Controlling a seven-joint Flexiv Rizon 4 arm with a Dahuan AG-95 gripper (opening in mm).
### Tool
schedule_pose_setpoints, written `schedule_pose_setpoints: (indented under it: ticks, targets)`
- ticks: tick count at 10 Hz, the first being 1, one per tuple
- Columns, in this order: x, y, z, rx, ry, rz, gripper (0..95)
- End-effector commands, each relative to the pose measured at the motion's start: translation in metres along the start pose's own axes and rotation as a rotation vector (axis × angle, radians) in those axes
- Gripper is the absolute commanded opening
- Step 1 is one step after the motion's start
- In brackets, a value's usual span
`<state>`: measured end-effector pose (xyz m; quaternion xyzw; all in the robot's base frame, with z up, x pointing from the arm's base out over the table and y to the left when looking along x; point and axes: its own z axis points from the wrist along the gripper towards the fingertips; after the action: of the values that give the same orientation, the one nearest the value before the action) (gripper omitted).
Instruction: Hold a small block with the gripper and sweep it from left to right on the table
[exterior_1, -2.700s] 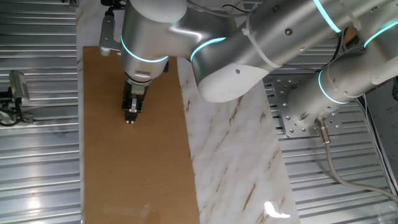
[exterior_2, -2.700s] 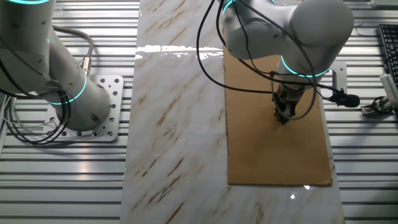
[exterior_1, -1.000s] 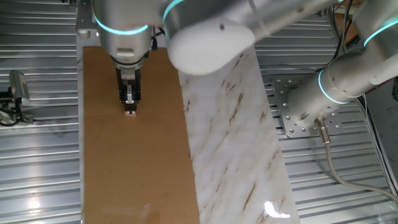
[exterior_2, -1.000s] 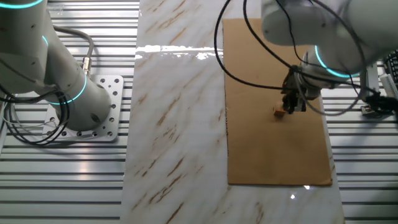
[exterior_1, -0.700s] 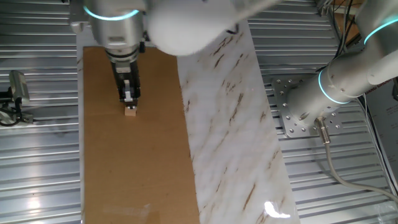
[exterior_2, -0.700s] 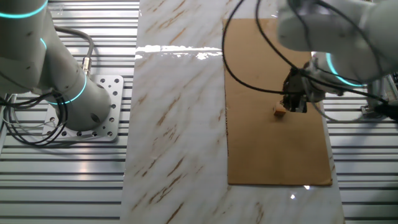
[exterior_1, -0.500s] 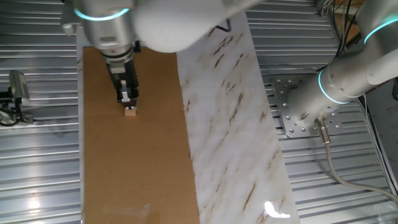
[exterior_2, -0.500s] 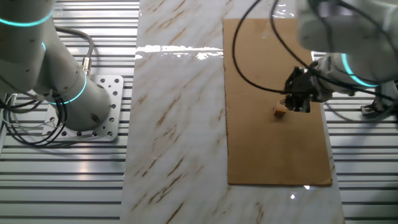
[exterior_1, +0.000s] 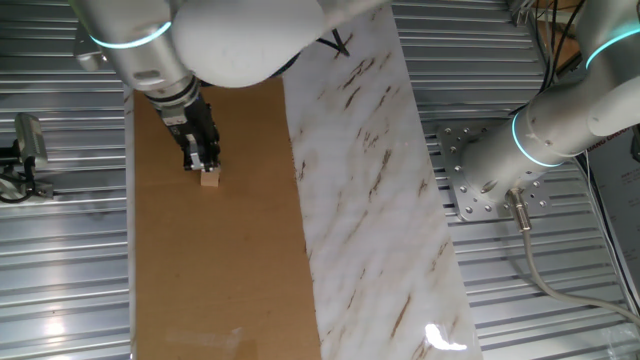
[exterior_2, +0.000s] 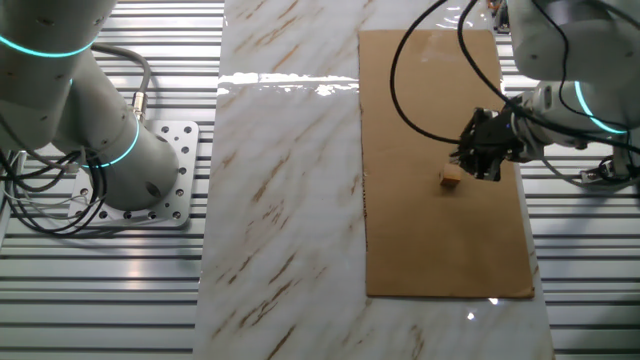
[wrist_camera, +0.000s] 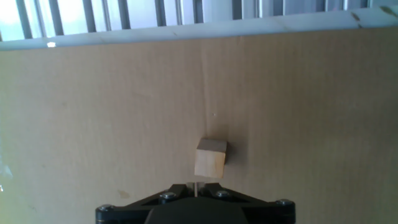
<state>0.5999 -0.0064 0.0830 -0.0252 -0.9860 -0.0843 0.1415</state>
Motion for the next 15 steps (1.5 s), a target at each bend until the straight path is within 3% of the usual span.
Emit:
schedule_pose_setpoints:
  ticks: [1, 4, 7, 9, 15]
  targets:
    - [0.0016, -0.0004, 0.0005, 0.01, -0.017, 0.001, 0.0]
    - [0.0013, -0.0006, 0.001, 0.025, -0.048, -0.007, 0.0]
    - [0.0009, -0.0026, 0.0039, 0.04, -0.117, -0.027, 0.0]
    - [0.0009, -0.0036, 0.0055, 0.046, -0.142, -0.032, 0.0]
    - [0.0015, -0.0015, 0.0102, 0.04, -0.141, -0.044, 0.0]
